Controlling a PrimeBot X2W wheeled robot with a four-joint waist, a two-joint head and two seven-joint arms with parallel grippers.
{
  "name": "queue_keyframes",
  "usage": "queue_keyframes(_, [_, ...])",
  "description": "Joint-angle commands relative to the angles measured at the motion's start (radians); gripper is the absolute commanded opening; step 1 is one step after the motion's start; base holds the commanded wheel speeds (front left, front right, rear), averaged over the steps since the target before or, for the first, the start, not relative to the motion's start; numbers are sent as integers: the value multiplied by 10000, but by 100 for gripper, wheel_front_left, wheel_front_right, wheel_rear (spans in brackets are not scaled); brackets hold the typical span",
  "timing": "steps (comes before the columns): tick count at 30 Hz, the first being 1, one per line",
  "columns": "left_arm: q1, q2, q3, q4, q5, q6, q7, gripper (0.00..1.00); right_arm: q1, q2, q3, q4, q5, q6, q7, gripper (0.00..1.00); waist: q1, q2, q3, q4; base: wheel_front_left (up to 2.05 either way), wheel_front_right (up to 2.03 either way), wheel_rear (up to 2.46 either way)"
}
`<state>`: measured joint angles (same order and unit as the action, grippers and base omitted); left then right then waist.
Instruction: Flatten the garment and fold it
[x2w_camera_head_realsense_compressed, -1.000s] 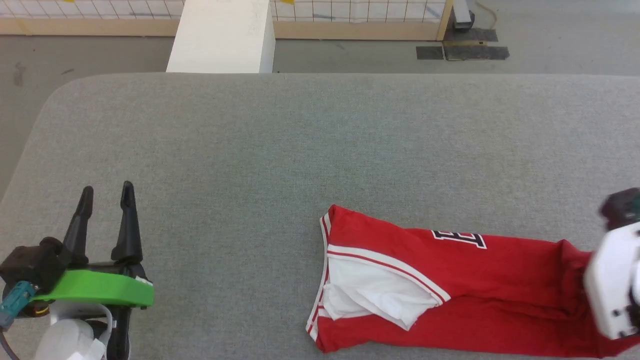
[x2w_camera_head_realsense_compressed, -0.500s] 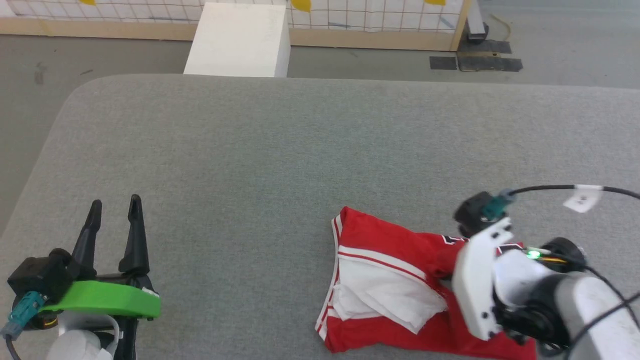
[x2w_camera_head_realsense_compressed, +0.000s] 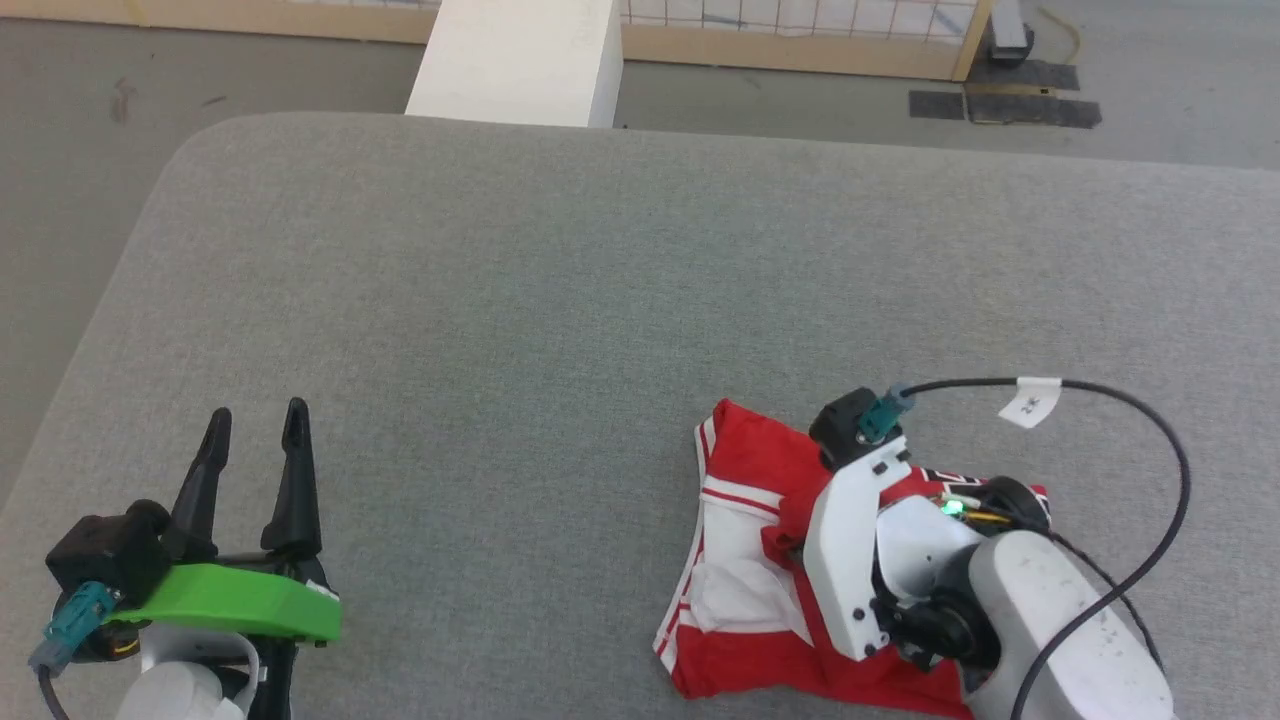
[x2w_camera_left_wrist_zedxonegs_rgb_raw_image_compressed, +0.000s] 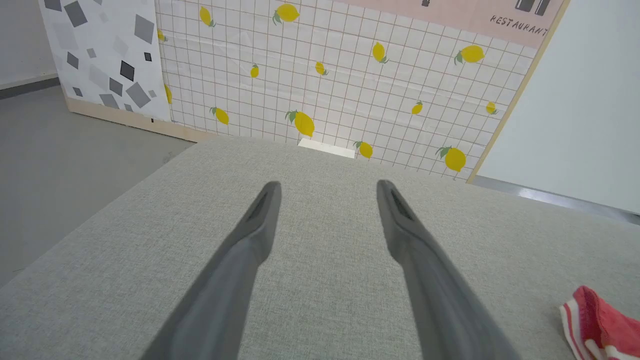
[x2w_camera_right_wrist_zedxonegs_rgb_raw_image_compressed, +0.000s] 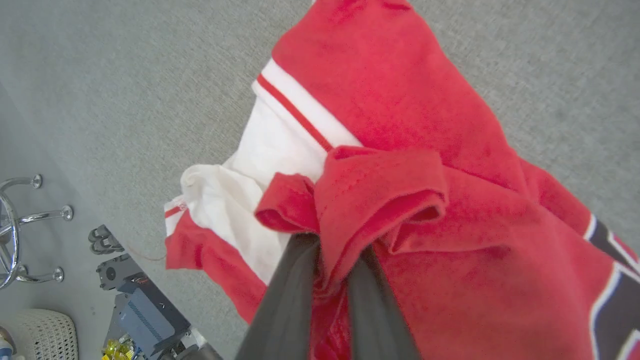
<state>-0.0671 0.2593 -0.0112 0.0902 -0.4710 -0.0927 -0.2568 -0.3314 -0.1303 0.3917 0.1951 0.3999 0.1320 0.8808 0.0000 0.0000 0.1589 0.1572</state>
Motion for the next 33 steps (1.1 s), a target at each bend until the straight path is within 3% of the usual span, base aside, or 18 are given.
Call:
queue_keyframes(1, [-128, -29, -18, 47, -74, -68, -29, 100, -152, 104, 27, 293, -136, -13, -248, 0, 0, 0, 110, 123, 0, 0, 0])
queue_keyframes(7, [-213, -22, -82, 201, -123, -109, -34, 100, -280, 329, 17, 1378, -318, -13, -938, 0, 0, 0, 189, 282, 0, 0, 0])
queue_keyframes(8, [-217, -23, -90, 217, -127, -113, -34, 100, -322, 351, 52, 1468, -339, -13, -1025, 23, 0, 0, 188, 298, 0, 0, 0])
queue_keyframes(9, [-219, -21, -99, 239, -129, -118, -35, 100, -377, 388, 80, 1553, -336, -13, -1132, 100, 0, 0, 176, 309, 0, 0, 0])
queue_keyframes(25, [-57, 136, -123, 130, -161, -11, 50, 100, -1333, 776, 1727, 135, 1274, -13, -1731, 100, 0, 0, -297, -122, 0, 0, 0])
queue_keyframes(29, [42, 200, -111, 14, -143, 68, 101, 100, -1406, 676, 1430, -526, 1005, -13, -2331, 100, 0, 0, -449, -394, 0, 0, 0])
queue_keyframes(33, [177, 252, -104, -112, -6, 223, 99, 100, -1092, 437, 316, -1212, 223, -13, -3177, 100, 0, 0, -668, -691, 0, 0, 0])
